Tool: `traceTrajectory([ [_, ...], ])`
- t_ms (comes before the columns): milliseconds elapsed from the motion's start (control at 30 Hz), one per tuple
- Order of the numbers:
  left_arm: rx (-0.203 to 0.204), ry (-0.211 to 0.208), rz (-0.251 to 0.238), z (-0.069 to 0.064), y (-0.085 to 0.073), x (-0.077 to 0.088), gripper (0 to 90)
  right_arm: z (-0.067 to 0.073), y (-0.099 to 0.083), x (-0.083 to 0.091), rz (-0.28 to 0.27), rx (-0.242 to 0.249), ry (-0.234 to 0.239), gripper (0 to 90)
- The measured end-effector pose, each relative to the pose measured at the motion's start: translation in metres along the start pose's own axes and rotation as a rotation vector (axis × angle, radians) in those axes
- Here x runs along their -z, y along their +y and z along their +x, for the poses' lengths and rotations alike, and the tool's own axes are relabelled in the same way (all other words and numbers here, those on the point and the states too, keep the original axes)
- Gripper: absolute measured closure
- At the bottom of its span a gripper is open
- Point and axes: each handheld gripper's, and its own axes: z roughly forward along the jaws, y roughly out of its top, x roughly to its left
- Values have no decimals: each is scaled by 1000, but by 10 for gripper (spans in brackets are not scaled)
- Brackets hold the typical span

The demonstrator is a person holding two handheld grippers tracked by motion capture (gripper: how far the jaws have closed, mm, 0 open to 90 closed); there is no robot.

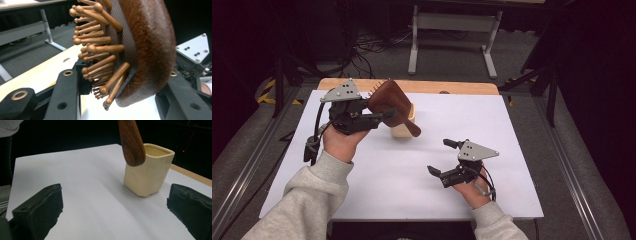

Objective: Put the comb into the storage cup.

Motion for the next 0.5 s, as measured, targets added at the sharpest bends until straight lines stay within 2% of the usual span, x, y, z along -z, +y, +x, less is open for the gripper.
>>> traceTrajectory([
  [300,-10,38,-8,7,11,2,553,-2,0,1,-2,-11,-4,9],
  [500,-14,81,-3,14,17,-2,552,-2,0,1,-7,-13,-2,9],
])
